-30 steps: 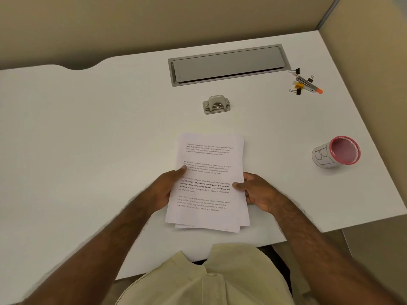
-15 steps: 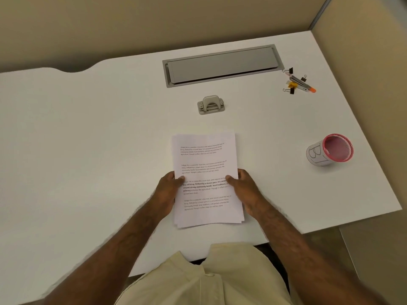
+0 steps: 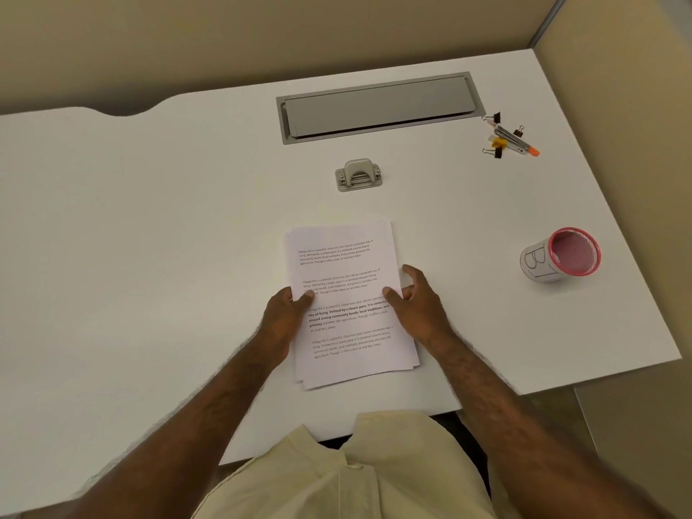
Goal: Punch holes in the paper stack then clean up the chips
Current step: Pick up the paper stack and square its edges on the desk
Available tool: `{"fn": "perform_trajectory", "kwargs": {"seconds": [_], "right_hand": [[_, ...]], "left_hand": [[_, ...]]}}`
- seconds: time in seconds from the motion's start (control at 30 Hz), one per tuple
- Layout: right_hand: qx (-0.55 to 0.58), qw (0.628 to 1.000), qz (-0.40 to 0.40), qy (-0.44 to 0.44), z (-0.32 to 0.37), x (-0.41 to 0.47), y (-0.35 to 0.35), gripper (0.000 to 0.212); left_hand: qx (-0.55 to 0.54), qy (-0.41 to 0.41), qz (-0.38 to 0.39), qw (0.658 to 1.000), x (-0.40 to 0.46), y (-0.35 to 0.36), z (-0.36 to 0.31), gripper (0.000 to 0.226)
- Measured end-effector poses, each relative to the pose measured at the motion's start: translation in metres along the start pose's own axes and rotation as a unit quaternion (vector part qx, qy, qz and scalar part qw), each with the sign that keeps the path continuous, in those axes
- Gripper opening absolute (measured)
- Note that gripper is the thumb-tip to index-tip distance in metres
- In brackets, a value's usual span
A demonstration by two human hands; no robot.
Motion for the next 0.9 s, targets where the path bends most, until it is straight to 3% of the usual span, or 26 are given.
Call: {"fn": "perform_trajectory", "kwargs": {"seconds": [0.27,0.5,0.6,0.7,0.9], "right_hand": [[-0.061,0.998,0.016,-0.014,0.012,0.011,-0.005,0.07],[-0.037,0.999,0.013,-0.013,0.009,0.008,-0.001,0.059],[0.029,1.0,0.005,-0.003,0.002,0.008,-0.002,0.036],[0.138,0.99,-0.019,0.031,-0.013,0.005,0.001,0.013],[0.258,0.964,-0.035,0.06,-0.022,0.0,0.018,0.014]], "left_hand": [[0.006,-0.014,-0.002,1.0,0.003,-0.002,-0.005,0.029],[-0.033,-0.014,0.014,0.999,0.002,0.0,-0.007,0.027],[-0.087,-0.022,0.03,0.995,-0.002,-0.001,-0.003,0.02],[-0.084,-0.04,0.044,0.995,-0.01,-0.003,0.01,0.028],[0.012,-0.051,0.022,0.998,-0.029,-0.003,0.035,0.021]]}}
Point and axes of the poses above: each hand's wrist, its own x-axis towards the middle knuckle, its own y-axis out of the palm, z = x × y, the point moved 7 cm from there along x, towards the middle knuckle, and after that the axes turned 15 degrees about z, right-handed, at the moved point
